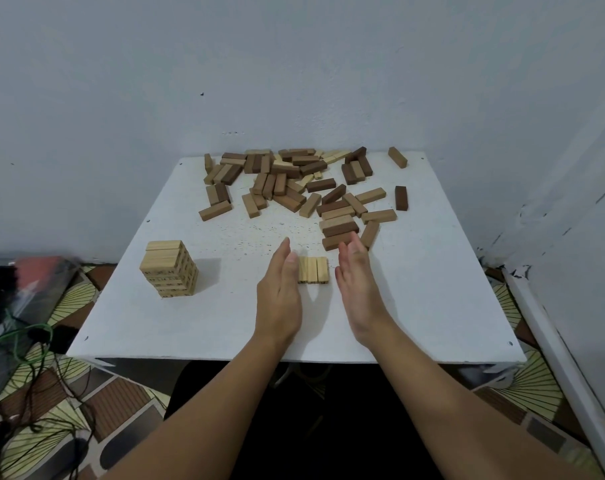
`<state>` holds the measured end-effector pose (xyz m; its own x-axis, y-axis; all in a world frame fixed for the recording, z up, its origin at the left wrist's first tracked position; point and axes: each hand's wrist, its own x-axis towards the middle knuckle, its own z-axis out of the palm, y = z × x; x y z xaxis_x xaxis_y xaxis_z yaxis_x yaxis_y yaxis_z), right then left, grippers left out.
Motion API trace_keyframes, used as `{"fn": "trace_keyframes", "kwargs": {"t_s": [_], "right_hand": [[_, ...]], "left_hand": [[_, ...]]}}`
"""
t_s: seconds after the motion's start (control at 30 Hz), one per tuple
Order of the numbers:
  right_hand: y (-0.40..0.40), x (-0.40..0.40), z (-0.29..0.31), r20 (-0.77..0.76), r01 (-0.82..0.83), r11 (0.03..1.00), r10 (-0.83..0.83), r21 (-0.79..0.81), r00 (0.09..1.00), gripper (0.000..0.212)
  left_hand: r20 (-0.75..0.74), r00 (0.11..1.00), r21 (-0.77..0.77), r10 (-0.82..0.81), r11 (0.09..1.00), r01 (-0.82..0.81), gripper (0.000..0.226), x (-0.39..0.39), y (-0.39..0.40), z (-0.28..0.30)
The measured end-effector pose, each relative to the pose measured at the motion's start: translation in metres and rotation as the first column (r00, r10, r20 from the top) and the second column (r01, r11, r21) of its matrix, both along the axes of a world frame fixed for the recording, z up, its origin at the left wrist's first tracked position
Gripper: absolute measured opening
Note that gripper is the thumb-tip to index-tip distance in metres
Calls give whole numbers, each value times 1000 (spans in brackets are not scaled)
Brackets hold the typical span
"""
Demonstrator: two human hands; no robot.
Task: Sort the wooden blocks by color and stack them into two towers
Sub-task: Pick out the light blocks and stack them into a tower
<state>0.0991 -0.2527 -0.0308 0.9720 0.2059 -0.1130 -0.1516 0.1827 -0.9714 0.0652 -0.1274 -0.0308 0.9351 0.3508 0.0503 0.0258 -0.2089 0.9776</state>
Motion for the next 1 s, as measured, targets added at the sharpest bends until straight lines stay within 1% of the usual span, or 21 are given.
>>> {"fn": "trace_keyframes", "kwargs": {"t_s": [0.1,0.2,0.3,0.43,0.83,0.9,1.0], "right_hand": [[0,0,1,3,-14,1000,14,5,1000,96],[0,-1,-1,28,-25,1000,25,-6,999,99],[1,-2,-3,33,-39,998,40,-42,999,104],[2,-2,-4,30,-46,995,49,-85,998,98],[4,1,-6,12,-64,993,65,-101,998,100],[4,1,-7,17,-69,992,71,-105,997,99],[-1,2,-6,38,-70,991,75,-111,996,95]], "left_hand": [[11,1000,42,1,999,-1,68,-1,1,-1],[19,1000,0,4,1000,-4,74,-1,1,-3],[19,1000,6,-17,1000,17,78,-1,0,-3],[14,1000,-3,-18,1000,18,78,1,1,-4],[-1,1000,-47,-20,999,20,79,2,2,-10],[-5,1000,-41,-26,999,25,77,2,2,-10],[-6,1000,31,-22,999,22,63,1,3,-1]]}}
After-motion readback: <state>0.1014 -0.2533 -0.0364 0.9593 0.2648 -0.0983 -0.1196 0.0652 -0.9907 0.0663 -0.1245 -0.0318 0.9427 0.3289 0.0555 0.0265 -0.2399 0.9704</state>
